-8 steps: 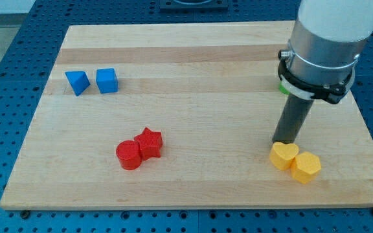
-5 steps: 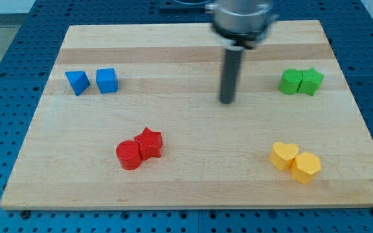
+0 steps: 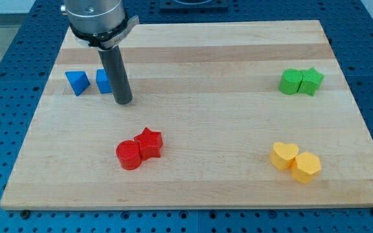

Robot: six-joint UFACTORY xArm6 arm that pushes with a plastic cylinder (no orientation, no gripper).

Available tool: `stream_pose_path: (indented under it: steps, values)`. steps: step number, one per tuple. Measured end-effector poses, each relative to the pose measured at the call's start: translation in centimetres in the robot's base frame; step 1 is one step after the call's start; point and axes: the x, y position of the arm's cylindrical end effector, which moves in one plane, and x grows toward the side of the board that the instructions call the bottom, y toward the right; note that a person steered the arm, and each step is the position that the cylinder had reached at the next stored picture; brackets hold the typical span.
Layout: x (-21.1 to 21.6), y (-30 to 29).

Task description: Move the blue cube towards the top left of the board

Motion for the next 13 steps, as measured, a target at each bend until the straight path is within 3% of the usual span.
stream_pose_path:
  steps: [4, 5, 8, 9, 10, 11, 12, 13]
  values:
    - [-0.1, -3.9]
    - [-2.2, -3.9]
    - [-14.9, -2.7]
    - [-15.7, -0.7]
    - [-16.9, -3.5]
    - [-16.0, -3.2]
    - [-9.3, 1.3]
    - [-2.8, 0.5]
